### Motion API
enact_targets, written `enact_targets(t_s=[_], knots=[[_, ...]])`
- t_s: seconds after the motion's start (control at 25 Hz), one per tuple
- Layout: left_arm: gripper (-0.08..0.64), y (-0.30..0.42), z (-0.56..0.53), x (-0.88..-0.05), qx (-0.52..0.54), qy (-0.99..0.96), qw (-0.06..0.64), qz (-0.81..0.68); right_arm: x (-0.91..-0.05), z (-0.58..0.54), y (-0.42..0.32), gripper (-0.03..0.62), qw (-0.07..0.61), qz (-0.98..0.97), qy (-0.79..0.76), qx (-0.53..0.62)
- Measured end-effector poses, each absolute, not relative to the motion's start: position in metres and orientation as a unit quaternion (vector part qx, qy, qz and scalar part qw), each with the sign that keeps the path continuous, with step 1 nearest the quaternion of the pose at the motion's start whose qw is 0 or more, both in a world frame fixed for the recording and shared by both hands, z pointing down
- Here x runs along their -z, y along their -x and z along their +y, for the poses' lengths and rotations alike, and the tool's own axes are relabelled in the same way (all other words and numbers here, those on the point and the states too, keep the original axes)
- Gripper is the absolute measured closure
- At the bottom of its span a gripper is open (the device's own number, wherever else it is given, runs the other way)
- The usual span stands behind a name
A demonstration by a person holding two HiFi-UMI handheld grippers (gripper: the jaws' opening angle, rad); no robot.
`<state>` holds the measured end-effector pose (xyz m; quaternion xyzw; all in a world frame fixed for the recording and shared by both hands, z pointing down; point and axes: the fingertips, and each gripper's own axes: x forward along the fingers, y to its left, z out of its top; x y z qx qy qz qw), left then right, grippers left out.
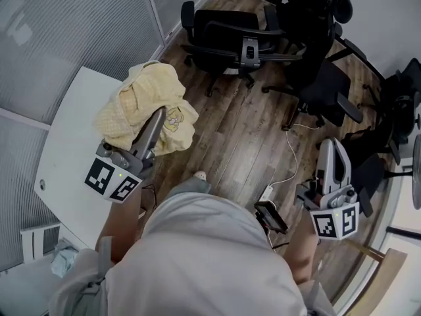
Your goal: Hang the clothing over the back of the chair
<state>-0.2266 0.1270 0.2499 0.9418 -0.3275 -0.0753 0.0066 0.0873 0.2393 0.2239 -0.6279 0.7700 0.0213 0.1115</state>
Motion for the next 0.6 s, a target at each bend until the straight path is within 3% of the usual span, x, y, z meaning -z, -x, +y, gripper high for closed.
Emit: enact_targets(t_s=[0.6], knots=[[0.442, 0.253, 0.048, -0.258, 0.076, -0.950, 0.012, -0.302, -0.228, 0.170, -0.048, 0.571, 0.106, 0.761, 0.640, -0.021]])
